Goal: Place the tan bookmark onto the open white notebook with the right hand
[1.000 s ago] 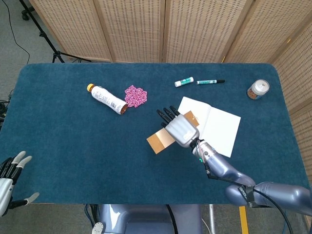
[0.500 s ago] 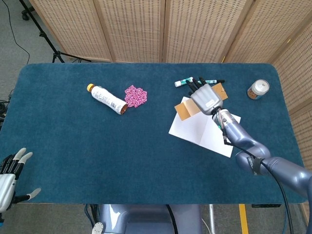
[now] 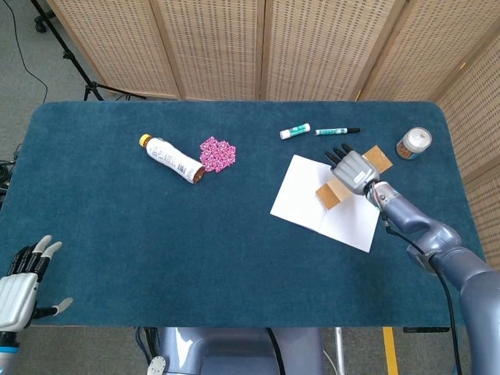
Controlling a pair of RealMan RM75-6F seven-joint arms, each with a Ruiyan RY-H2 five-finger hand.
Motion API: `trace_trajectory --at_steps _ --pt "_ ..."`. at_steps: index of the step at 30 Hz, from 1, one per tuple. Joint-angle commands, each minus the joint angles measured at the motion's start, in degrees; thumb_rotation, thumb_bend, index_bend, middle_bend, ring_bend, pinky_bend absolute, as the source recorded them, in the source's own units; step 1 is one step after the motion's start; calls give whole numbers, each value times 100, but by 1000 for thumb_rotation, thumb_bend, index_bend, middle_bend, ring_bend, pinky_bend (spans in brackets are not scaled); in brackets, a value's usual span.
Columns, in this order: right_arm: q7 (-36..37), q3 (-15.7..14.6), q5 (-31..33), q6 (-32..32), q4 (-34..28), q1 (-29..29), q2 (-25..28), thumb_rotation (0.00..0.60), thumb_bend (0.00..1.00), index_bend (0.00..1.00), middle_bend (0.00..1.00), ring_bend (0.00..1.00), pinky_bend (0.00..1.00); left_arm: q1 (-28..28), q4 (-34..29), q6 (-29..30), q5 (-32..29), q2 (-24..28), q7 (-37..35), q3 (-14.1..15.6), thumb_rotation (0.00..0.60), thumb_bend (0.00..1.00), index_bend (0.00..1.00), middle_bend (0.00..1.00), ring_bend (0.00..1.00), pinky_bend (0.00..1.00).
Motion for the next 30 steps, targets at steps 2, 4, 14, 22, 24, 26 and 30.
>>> trace_trajectory --at_steps 2,4,14,22,24,26,30 --pt "641 -447 -568 449 366 -85 -157 600 672 462 0 0 71 -12 0 -21 0 -22 39 10 600 0 0 0 0 0" --pt "758 -521 -684 571 425 -95 -182 600 672 462 0 0 71 -15 -3 -24 18 -29 58 20 600 0 0 0 0 0" --pt "733 -736 -1087 1018 717 -141 -308 600 672 463 0 0 72 -1 12 21 83 -30 38 54 600 0 0 0 0 0" --pt "665 -971 -1403 1361 1160 -250 -436 600 672 463 0 0 83 -13 21 -3 87 -47 65 69 600 0 0 0 0 0" --pt "754 -1012 -1437 1420 1230 -283 -459 600 674 463 0 0 83 -16 15 -9 77 -53 75 67 600 0 0 0 0 0" --pt "797 -1059 -1498 1516 1288 -305 -474 600 676 463 0 0 83 -19 12 -12 70 -60 89 64 600 0 0 0 0 0" --pt "850 -1129 -1590 1664 1330 -339 -498 600 672 463 0 0 83 -32 12 -41 65 -70 118 73 600 0 0 0 0 0"
